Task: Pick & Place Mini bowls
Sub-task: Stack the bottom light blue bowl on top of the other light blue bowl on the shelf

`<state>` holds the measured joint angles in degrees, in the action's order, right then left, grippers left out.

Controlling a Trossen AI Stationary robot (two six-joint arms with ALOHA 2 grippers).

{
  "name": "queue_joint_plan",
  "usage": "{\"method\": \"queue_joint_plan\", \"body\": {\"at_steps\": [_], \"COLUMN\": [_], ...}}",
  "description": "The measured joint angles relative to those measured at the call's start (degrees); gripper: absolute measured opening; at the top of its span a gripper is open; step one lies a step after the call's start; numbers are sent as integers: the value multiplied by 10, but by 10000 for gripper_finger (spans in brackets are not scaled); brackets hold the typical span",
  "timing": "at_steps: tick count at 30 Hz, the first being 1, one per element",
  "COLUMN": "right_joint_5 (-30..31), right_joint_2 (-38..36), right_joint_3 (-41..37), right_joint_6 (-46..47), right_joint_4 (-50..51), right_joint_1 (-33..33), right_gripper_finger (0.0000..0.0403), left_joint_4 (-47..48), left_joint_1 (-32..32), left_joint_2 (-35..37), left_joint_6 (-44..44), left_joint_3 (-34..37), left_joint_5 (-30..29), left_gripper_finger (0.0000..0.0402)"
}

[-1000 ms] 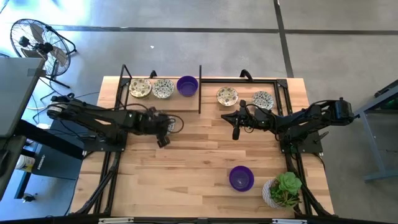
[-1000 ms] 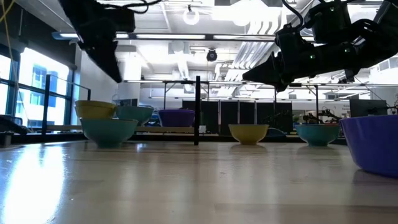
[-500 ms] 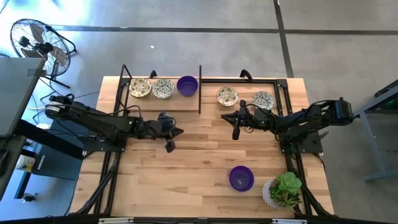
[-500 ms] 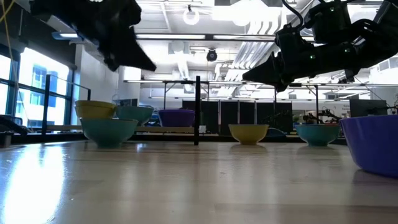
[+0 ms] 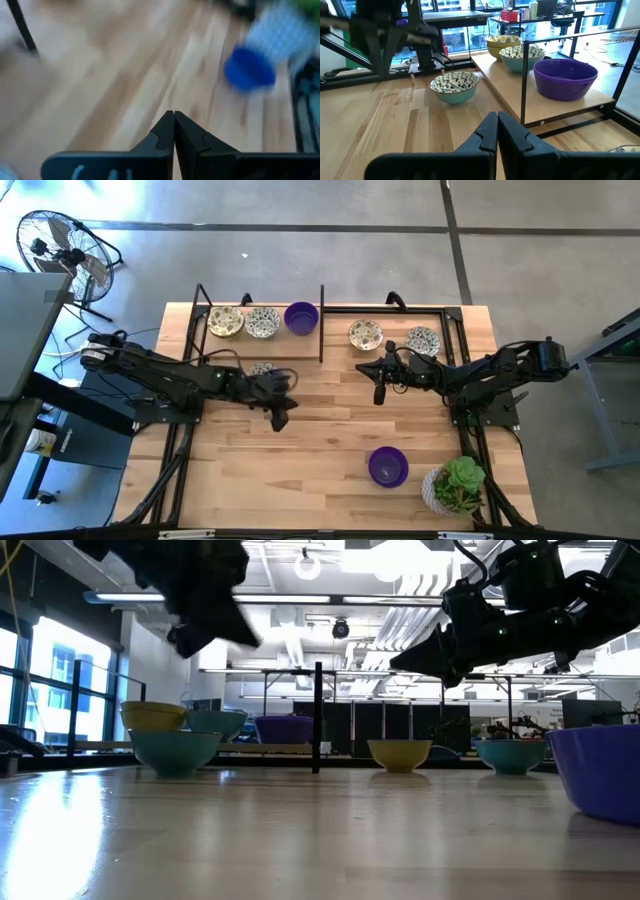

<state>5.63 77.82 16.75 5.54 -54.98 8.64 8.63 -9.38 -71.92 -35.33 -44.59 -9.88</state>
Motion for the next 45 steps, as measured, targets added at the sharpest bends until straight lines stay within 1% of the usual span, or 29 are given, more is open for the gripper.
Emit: {"method": "queue_joint_plan", "body": {"at_steps": [1,3,4,7,9,11,14,17,20,24,27,31,33,36,40,45], "right_joint_5": [0,0,0,0,0,0,0,0,0,0,0,0,0,0,0,0], "right_joint_2": [0,0,0,0,0,0,0,0,0,0,0,-1,-1,-3,-3,-3], "right_joint_3": [0,0,0,0,0,0,0,0,0,0,0,0,0,0,0,0], "right_joint_6": [0,0,0,0,0,0,0,0,0,0,0,0,0,0,0,0], "right_joint_4": [1,2,3,3,3,3,4,5,7,10,15,23,25,29,33,38], "right_joint_1": [0,0,0,0,0,0,0,0,0,0,0,0,0,0,0,0], "right_gripper_finger": [0,0,0,0,0,0,0,0,0,0,0,0,0,0,0,0], "left_joint_4": [31,89,111,194,255,284,335,387,428,445,440,436,448,429,393,379], "left_joint_1": [0,-1,-2,-16,-23,-23,-23,-28,-36,-40,-42,-41,-41,-41,-41,-41], "left_joint_2": [-1,-2,-2,-8,-8,-7,-20,-23,-42,-84,-114,-151,-156,-163,-162,-162], "left_joint_6": [7,9,10,16,23,22,14,12,19,29,41,51,52,52,52,48], "left_joint_3": [-5,-20,-31,-57,-76,-93,-108,-117,-116,-116,-117,-116,-115,-113,-87,-55], "left_joint_5": [12,17,10,-55,-71,-70,-64,-64,-72,-99,-126,-172,-189,-194,-189,-195], "left_gripper_finger": [9,9,9,10,13,23,54,95,137,180,198,202,202,198,170,124]}}
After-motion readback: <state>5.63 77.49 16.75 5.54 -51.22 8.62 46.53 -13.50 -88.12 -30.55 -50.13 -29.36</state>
